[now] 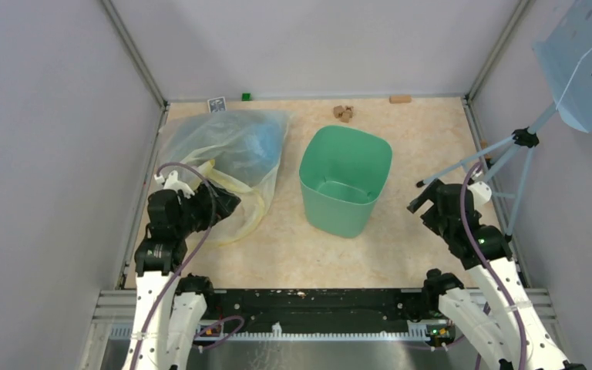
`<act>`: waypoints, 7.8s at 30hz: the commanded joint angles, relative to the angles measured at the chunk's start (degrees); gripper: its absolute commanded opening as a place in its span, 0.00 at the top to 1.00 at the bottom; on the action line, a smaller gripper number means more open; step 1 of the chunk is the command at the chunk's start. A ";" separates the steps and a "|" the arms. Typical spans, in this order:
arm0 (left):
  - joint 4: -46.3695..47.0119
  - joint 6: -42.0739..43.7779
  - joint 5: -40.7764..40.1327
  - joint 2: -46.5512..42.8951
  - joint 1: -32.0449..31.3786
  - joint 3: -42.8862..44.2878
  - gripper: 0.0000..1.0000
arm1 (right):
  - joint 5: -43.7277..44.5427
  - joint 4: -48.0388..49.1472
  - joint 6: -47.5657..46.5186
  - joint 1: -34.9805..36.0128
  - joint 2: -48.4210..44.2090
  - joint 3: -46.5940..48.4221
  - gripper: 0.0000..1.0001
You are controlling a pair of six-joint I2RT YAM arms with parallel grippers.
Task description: Put the trash bags into the trash bin
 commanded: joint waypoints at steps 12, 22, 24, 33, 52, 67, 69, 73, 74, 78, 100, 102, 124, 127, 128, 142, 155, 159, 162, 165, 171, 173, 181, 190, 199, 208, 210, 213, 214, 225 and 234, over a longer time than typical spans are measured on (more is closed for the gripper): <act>1.68 -2.67 -8.49 -3.94 0.20 -1.36 0.10 | -13.34 -1.78 0.94 0.14 -8.08 1.22 0.05; 10.29 -2.44 -15.18 -0.88 0.23 -5.84 0.36 | -21.85 6.88 0.50 0.16 -7.02 -4.22 0.08; 10.35 -1.30 -18.48 1.29 0.14 -5.26 0.37 | -23.01 9.50 0.09 0.14 -6.93 -5.54 0.08; 19.77 -4.40 -26.13 10.15 -1.65 -9.96 0.15 | -21.66 12.87 -2.18 0.14 -5.04 -7.41 0.08; 31.32 -1.76 -35.29 29.27 -4.69 -7.89 1.00 | -37.14 27.47 -3.64 0.21 -8.99 -22.64 0.10; -2.13 7.38 -17.89 13.13 -5.51 15.17 1.00 | -44.92 65.98 -3.42 0.49 -4.91 -35.62 0.14; -4.09 7.67 -14.56 13.34 -5.51 18.90 1.00 | -43.90 70.94 -3.56 0.59 -1.20 -35.42 0.14; -5.30 7.56 -5.09 14.30 -5.51 24.86 1.00 | -43.07 81.51 -2.02 1.04 9.07 -33.92 0.14; -4.82 7.42 -2.49 14.45 -5.51 26.00 1.00 | -42.87 83.96 -1.74 1.29 12.01 -33.22 0.14; -1.34 6.48 10.06 15.48 -5.51 29.14 1.00 | -41.14 92.36 -1.42 3.33 23.66 -29.74 0.14; 7.26 5.64 31.74 15.61 -5.54 26.51 1.00 | -34.61 102.31 -1.14 8.13 57.46 -5.10 0.16; 8.41 5.19 33.07 15.09 -5.59 24.65 1.00 | -33.62 98.79 -3.24 8.03 54.24 -6.18 0.16; 40.33 -9.10 15.97 27.20 -43.49 17.19 1.00 | -19.54 48.04 -18.60 6.59 15.44 -11.22 0.16; 43.07 -11.70 14.47 25.46 -43.64 17.21 1.00 | -21.35 44.40 -20.13 6.63 15.74 -9.30 0.16; 41.50 -12.26 11.93 24.27 -43.55 16.75 1.00 | -21.90 42.64 -20.20 6.64 16.06 -8.33 0.16; 15.32 -6.83 -16.07 17.31 -40.19 -3.81 1.00 | -25.99 31.74 -21.32 10.27 17.60 -4.94 0.19; 19.71 -3.83 -14.26 19.85 -40.14 -9.02 1.00 | -34.98 38.20 -21.62 18.75 18.15 -12.30 0.41; 19.95 -3.17 -13.90 20.89 -40.14 -8.89 1.00 | -32.87 39.24 -21.44 18.94 18.84 -12.17 0.39; 19.85 -2.81 -14.32 21.16 -40.14 -8.98 1.00 | -29.88 40.55 -21.06 18.94 19.90 -11.14 0.31; 19.31 -1.69 -14.30 21.07 -40.14 -8.69 1.00 | -26.33 41.68 -17.95 18.90 21.46 -9.07 0.23; 19.85 -0.75 -12.97 21.33 -40.14 -8.43 1.00 | -19.33 42.48 -10.00 19.03 27.31 -4.27 0.21; 20.40 -0.61 -12.36 21.37 -40.16 -8.45 1.00 | -19.37 43.90 -8.97 19.26 28.82 -3.36 0.22; 21.17 0.15 -11.49 21.23 -40.14 -8.45 1.00 | -16.79 47.92 -9.94 19.91 36.17 -0.48 0.25; 18.07 -0.32 -15.38 20.81 -40.20 -7.76 1.00 | -16.27 45.50 -12.60 19.91 41.04 1.87 0.84; 5.29 -5.50 -35.06 15.97 -40.05 -4.82 1.00 | -2.77 36.49 -14.11 17.73 28.70 0.31 1.00; 5.11 -9.30 -38.55 5.47 -40.10 -6.70 1.00 | -2.38 32.84 -15.19 12.74 17.09 -1.14 1.00; 5.15 -9.55 -39.30 4.53 -40.05 -6.67 1.00 | -2.18 31.90 -15.11 12.73 16.31 -1.01 1.00; 3.44 -10.19 -40.41 6.10 -40.01 -5.24 1.00 | -0.41 29.73 -14.43 12.55 15.74 -0.82 1.00; 2.76 -10.95 -40.99 6.84 -39.95 -4.54 1.00 | 0.63 28.46 -13.56 12.28 15.75 -0.69 1.00; 5.86 -8.76 -37.42 16.89 -35.08 -0.24 1.00 | 0.06 27.22 -13.88 11.56 12.62 -1.13 1.00; 11.45 -1.95 -30.10 28.89 -31.40 8.56 1.00 | -9.32 26.49 -16.31 11.54 18.43 4.54 1.00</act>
